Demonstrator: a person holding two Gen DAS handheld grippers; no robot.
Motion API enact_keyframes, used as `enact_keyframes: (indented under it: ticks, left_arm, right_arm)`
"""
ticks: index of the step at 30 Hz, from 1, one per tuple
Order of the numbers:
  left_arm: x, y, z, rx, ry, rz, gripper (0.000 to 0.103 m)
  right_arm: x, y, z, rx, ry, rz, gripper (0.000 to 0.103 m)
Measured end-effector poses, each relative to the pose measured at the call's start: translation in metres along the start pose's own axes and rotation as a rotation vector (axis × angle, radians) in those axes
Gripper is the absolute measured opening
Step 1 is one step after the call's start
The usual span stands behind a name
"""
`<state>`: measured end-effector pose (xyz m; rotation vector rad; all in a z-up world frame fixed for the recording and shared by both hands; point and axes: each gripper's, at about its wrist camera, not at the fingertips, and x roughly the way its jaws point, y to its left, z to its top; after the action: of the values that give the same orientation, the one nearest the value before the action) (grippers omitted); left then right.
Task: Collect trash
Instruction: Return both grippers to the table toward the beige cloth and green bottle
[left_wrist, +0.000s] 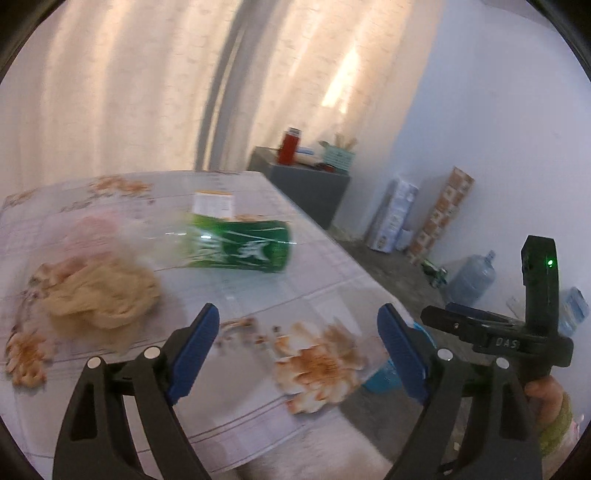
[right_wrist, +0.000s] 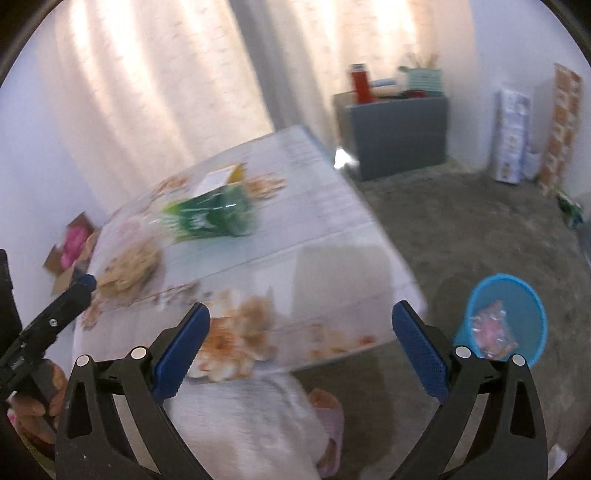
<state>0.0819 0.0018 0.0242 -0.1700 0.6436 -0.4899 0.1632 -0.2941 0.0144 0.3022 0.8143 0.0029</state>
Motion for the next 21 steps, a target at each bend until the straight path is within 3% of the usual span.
enact_keyframes:
  ticks: [13, 21]
  left_arm:
    - [-0.049, 0.081, -0.012, -0.097, -0.076, 0.147, 0.087]
    - [-0.045, 0.124, -0.017, -0.119, -0.046, 0.178, 0.093]
  right_arm:
    - [0.057, 0.106, 0.006, -0.115, 0.092, 0.181, 0.095]
    - [0.083, 0.135, 0.001, -0.15, 0.147, 0.203, 0.095]
